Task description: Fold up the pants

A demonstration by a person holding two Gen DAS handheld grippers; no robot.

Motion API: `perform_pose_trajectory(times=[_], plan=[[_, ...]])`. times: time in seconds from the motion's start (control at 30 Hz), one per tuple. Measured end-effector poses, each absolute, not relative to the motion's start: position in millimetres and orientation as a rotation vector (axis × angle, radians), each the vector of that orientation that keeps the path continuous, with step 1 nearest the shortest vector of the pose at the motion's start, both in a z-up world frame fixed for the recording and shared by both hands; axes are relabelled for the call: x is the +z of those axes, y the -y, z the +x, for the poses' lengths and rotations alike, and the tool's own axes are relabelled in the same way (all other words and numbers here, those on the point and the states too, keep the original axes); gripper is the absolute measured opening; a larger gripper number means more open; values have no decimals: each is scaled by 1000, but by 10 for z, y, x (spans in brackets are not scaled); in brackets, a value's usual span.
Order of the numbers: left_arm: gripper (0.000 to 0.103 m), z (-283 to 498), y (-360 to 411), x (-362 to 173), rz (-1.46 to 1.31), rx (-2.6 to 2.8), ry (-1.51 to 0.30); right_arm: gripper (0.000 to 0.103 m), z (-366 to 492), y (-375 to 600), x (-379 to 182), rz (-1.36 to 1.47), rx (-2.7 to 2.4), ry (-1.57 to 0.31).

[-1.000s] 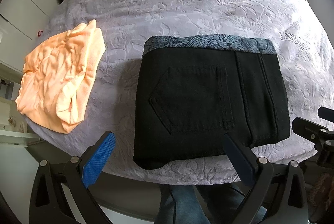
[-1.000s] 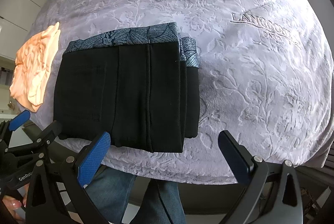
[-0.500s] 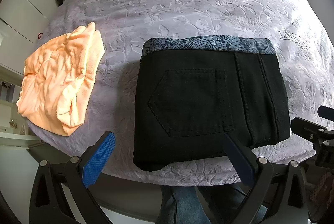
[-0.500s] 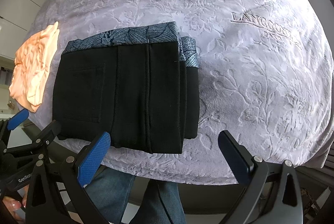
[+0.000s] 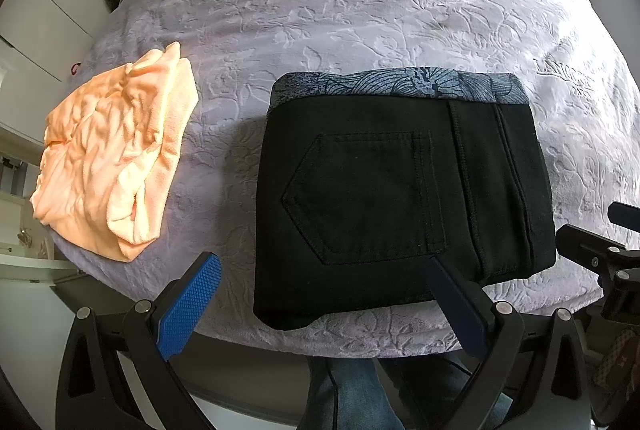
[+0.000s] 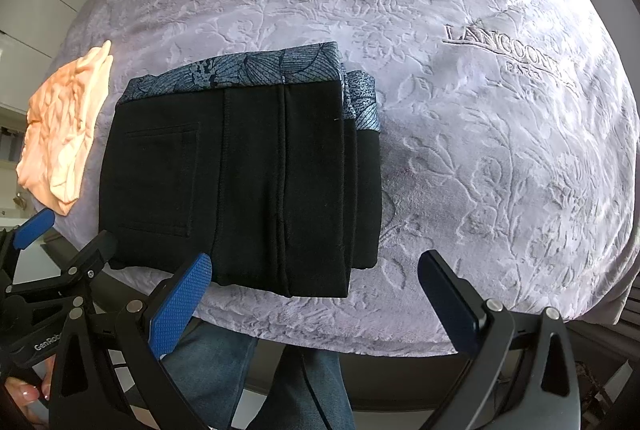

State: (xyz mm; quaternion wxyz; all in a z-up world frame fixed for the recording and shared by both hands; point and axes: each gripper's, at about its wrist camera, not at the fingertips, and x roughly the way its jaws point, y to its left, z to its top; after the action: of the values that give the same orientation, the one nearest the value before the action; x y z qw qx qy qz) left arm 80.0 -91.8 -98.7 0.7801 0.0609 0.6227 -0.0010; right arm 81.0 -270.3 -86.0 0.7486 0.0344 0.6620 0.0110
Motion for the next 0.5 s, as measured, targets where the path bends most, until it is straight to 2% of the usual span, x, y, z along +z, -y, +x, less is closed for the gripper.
perform_pose_trajectory(times=[0.5], plan=[[103, 808, 912, -1019, 123, 2, -1349, 103, 828, 2665, -876, 33, 30, -1448]])
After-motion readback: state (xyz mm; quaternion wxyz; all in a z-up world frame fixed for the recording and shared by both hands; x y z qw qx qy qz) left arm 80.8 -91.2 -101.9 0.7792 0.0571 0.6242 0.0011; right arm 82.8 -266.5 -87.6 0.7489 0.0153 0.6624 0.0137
